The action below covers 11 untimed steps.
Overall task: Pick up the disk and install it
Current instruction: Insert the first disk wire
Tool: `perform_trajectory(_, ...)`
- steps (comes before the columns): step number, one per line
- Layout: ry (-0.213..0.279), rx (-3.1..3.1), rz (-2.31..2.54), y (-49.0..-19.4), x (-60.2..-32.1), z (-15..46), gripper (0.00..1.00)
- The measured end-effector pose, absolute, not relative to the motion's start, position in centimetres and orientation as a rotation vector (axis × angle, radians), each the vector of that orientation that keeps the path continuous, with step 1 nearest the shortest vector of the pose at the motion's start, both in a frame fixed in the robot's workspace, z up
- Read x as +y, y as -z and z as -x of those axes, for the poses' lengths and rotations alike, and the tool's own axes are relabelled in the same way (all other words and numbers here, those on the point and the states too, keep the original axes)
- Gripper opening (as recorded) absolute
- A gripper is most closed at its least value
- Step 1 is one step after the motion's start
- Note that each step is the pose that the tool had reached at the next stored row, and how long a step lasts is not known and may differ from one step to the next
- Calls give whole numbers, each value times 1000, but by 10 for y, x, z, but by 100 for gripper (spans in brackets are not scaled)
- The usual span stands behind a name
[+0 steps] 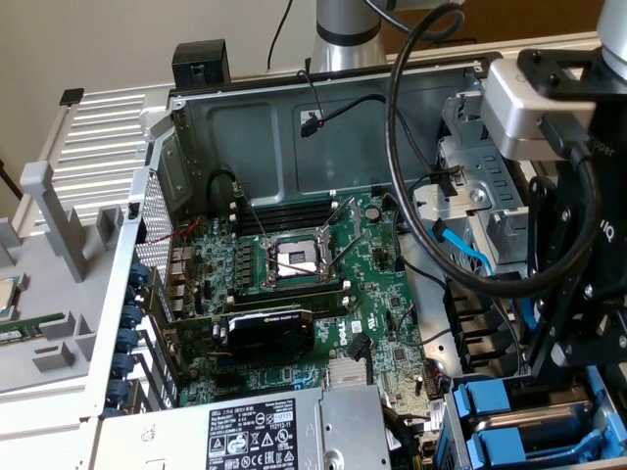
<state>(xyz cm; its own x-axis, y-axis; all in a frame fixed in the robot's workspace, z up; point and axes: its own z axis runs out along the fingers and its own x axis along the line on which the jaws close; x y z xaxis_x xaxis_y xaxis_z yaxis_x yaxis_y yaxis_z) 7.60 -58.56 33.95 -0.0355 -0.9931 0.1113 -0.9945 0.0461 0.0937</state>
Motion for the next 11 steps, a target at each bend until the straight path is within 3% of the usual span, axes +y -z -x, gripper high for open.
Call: perform_trajectory(11,-12,-2164,-2077,-339,-586,-75,17)
